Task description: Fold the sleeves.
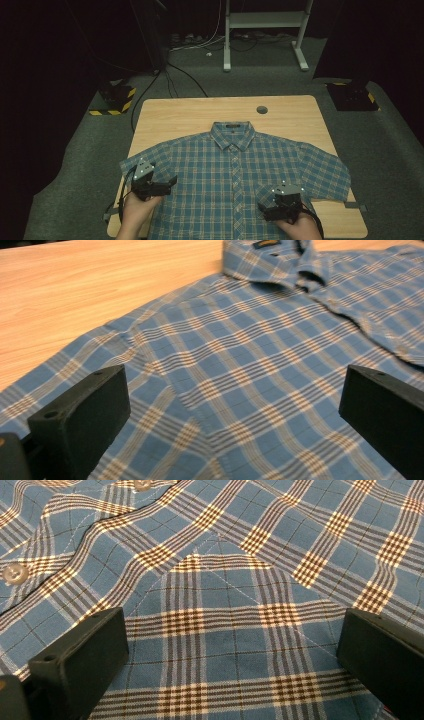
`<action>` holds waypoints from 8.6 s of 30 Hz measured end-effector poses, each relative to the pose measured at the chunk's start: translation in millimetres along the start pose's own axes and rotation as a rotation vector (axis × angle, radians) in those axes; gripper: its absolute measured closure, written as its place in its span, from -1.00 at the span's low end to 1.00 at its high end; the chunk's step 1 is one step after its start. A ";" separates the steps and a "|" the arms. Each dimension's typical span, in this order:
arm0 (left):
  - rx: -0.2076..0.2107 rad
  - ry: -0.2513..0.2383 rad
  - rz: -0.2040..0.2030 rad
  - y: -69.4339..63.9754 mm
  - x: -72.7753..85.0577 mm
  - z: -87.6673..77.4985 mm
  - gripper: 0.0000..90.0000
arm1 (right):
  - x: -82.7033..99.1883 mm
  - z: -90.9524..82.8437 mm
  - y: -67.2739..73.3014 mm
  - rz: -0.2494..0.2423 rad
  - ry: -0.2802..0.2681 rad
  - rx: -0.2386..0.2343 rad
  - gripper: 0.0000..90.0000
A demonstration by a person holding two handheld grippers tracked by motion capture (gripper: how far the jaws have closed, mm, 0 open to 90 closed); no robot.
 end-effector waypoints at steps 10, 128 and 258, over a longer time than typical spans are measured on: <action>-0.049 0.028 0.002 32.7 4.0 -0.1 -0.99 | -0.1 0.0 0.1 0.002 -0.001 0.000 -1.00; -0.163 -0.111 -0.176 8.7 -38.6 25.9 0.92 | -0.1 -0.1 1.1 -0.005 0.000 -0.008 -1.00; 0.040 0.086 -0.059 -71.2 -4.4 88.8 -0.24 | 0.0 -0.1 1.1 -0.007 -0.001 -0.009 -1.00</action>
Point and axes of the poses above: each handheld gripper's, and its own axes: z roughly forward along the jaws, x roughly out of its underside, y roughly to its left, the point moved 4 cm from there along z, roughly forward along the jaws, and after that the axes turned 6 degrees about -y, right-handed, at the moved point
